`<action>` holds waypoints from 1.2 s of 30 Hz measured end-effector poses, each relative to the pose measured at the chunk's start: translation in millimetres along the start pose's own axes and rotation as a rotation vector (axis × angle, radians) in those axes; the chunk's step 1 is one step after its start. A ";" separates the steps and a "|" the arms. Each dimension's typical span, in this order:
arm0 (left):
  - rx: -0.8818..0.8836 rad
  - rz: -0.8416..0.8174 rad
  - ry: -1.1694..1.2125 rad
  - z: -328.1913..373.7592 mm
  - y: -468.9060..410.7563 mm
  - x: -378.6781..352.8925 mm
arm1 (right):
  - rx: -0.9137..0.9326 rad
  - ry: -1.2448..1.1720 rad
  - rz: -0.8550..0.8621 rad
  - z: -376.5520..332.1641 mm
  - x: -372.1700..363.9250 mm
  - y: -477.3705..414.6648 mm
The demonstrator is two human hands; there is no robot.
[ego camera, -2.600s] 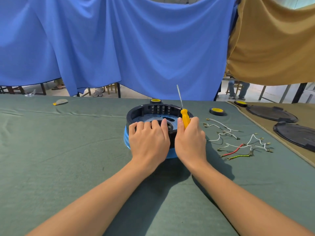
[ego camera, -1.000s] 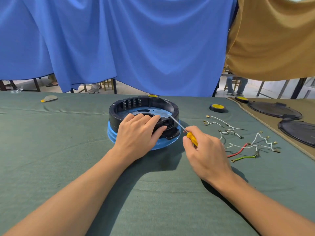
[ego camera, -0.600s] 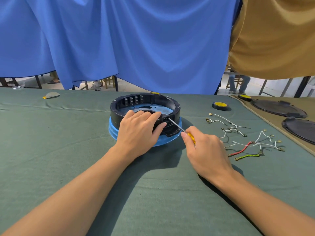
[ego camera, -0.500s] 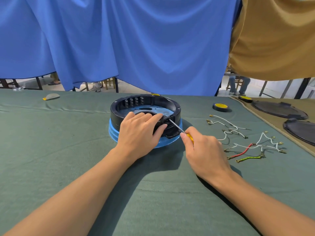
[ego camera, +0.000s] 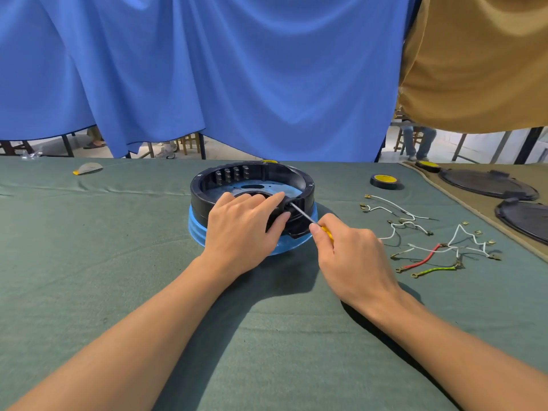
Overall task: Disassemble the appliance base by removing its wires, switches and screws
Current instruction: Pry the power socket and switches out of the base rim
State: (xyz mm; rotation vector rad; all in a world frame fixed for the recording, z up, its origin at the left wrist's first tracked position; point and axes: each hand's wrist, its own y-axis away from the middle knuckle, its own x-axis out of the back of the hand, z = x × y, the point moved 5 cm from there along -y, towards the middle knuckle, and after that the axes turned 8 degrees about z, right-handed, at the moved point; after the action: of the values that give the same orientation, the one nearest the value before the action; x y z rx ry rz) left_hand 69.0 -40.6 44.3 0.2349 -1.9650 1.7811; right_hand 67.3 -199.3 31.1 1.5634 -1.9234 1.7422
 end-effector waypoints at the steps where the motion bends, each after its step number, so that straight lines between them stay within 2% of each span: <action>1: 0.000 -0.003 0.004 -0.4 0.2 0.0 | 0.000 0.006 -0.008 1.4 2.2 2.8; 10: 0.054 -0.067 0.002 -0.9 -0.9 0.4 | -0.058 0.063 -0.038 1.6 8.2 4.9; 14: 0.125 -0.085 0.020 0.1 -4.8 2.0 | -0.036 0.017 0.042 -3.1 9.2 3.2; 21: 0.267 -0.110 0.012 -0.1 -11.0 -5.7 | -0.043 -0.007 0.027 -0.3 5.0 -0.2; 31: 0.251 -0.087 -0.016 0.9 -10.6 -5.2 | -0.099 0.132 -0.037 11.9 9.7 1.0; 36: 0.260 -0.078 0.009 0.2 -10.0 -6.2 | -0.128 0.089 -0.058 6.6 0.2 -4.2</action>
State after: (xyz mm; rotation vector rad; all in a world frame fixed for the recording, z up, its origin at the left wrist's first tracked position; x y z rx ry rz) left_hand 78.7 -43.4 50.4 0.3821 -1.6910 1.9797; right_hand 73.7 -203.8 31.9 1.4574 -1.8876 1.6037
